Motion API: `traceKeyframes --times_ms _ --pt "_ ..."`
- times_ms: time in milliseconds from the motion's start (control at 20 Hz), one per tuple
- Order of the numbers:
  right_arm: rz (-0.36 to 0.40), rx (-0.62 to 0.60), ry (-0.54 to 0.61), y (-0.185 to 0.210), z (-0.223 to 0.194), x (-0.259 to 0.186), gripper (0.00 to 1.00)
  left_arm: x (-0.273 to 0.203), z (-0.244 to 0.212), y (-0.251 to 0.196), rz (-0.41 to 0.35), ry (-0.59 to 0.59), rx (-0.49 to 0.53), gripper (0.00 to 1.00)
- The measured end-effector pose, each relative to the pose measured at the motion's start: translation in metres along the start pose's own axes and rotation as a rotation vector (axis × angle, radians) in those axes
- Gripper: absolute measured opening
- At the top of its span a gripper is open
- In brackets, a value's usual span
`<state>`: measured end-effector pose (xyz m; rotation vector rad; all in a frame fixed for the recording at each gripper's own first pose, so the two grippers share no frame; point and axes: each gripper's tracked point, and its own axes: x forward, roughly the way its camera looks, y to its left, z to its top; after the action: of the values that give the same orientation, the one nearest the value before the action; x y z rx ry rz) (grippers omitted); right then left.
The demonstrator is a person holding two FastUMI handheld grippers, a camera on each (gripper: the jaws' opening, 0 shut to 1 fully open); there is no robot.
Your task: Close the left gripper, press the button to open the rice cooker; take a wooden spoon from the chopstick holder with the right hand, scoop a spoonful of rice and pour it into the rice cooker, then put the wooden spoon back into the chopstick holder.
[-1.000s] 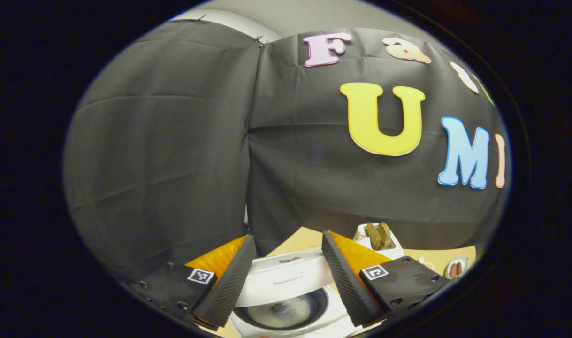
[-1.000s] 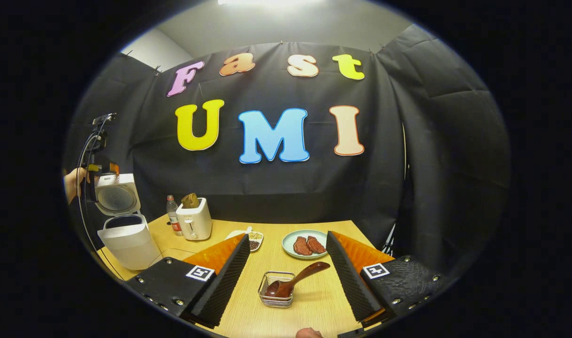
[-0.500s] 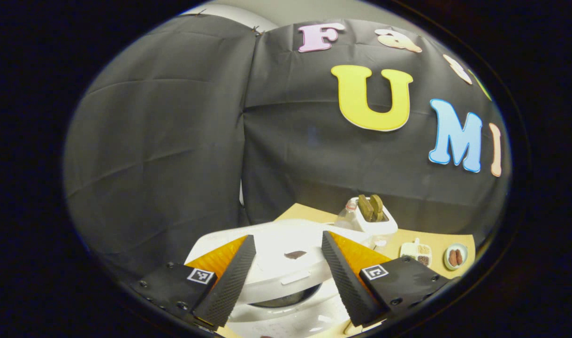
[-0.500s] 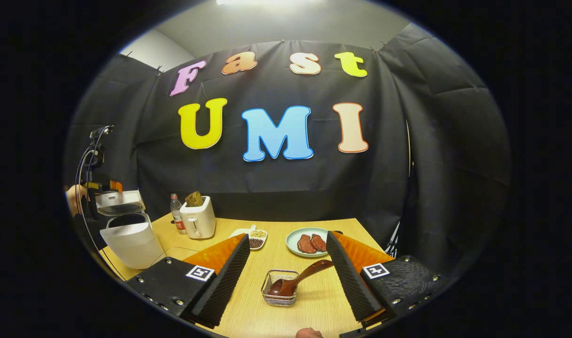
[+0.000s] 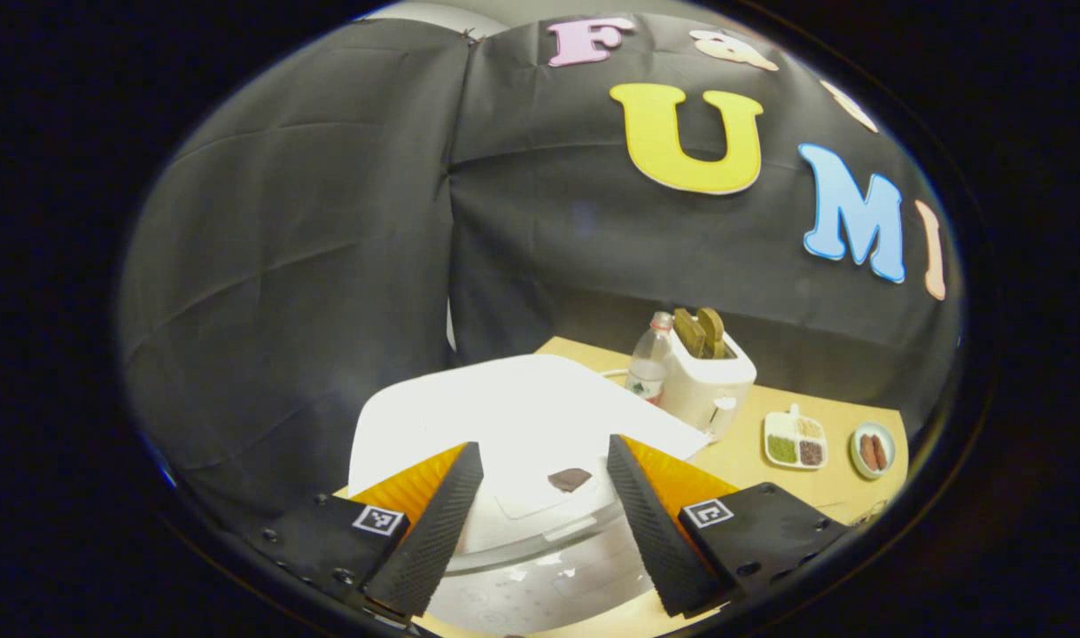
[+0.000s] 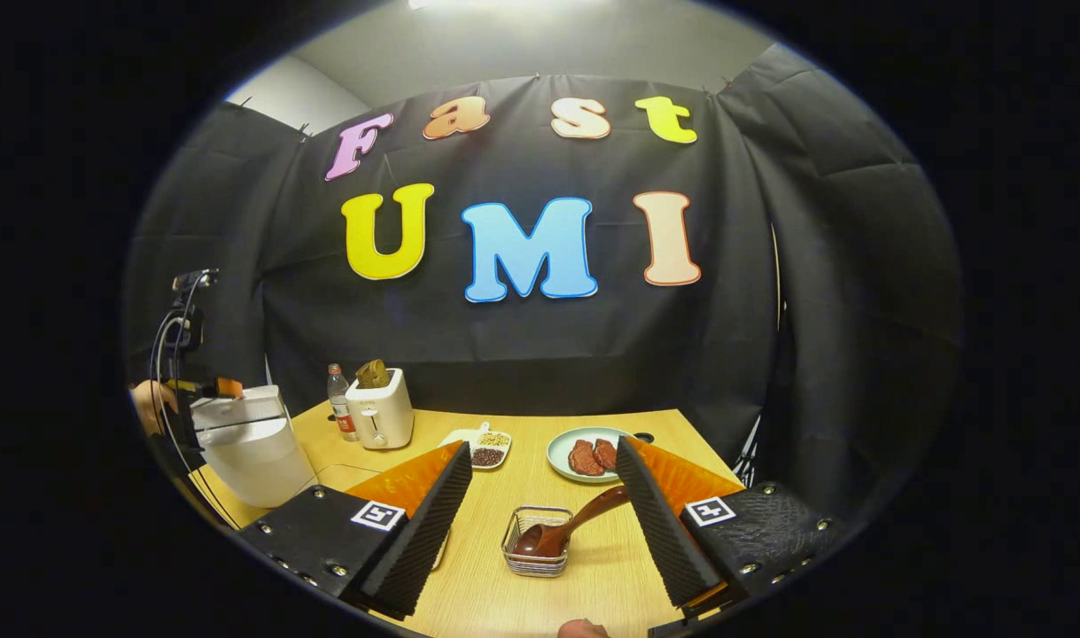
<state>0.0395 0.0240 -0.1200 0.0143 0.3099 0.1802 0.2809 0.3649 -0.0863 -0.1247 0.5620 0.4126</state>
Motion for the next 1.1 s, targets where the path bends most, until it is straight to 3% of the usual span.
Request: traceKeyframes --times_ms 350,550,800,1100 --pt "0.019 -0.028 0.003 0.014 -0.002 0.002 0.99 0.015 -0.038 -0.005 -0.019 0.068 0.036 0.99" --pt "0.035 -0.024 -0.003 0.025 0.0 0.002 0.99 0.014 -0.033 -0.003 -0.023 0.038 0.014 1.0" --pt "0.047 -0.036 -0.054 0.037 0.027 0.002 0.99 -0.002 -0.015 -0.014 -0.061 -0.056 0.061 0.99" --pt "0.073 -0.023 -0.116 0.054 0.061 -0.008 0.99 -0.081 0.056 -0.047 -0.183 -0.277 0.059 0.99"
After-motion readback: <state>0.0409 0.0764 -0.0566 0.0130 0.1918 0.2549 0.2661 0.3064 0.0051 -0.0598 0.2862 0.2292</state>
